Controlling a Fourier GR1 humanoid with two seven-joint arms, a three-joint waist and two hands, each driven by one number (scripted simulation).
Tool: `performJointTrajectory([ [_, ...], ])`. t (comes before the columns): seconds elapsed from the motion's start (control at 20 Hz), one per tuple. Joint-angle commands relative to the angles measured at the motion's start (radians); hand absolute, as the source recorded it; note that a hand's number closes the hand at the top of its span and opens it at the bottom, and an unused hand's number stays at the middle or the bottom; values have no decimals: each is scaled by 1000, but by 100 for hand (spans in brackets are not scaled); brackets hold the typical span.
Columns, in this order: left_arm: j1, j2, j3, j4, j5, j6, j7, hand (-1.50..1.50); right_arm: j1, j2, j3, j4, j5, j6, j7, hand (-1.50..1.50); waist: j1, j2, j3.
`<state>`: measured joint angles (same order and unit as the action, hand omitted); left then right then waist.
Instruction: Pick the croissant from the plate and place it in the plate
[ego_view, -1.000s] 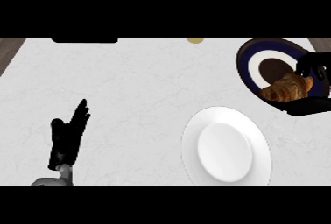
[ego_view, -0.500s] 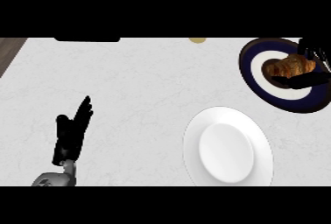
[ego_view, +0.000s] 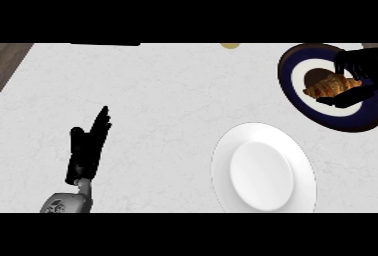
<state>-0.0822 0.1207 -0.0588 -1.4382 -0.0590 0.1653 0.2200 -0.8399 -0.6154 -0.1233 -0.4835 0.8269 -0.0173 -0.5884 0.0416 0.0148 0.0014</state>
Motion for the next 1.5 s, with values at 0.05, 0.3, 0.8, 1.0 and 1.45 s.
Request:
performJointTrajectory([
  [0.05, -40, 30, 37, 17, 23, -29, 7, 0, -57, 4, 43, 169, 69, 42, -13, -150, 6, 4, 0],
  [0.3, 39, -27, -32, -4, -28, 10, -26, 0, -33, -78, -4, 227, 19, 83, -308, -150, 10, 8, 3],
  [0.8, 9, 13, 20, -11, 6, -15, -3, 0, -113, -101, -268, 321, -295, 480, -426, -150, -2, 7, 3],
  [1.0, 29, -1, -13, -58, -15, -5, 21, 0, -103, -142, -276, 345, -319, 577, -425, -150, 4, 5, 4],
  [1.45, 35, 8, 0, -33, 8, -37, -1, 0, -65, -143, -240, 309, -325, 637, -482, -150, 11, 8, 5],
])
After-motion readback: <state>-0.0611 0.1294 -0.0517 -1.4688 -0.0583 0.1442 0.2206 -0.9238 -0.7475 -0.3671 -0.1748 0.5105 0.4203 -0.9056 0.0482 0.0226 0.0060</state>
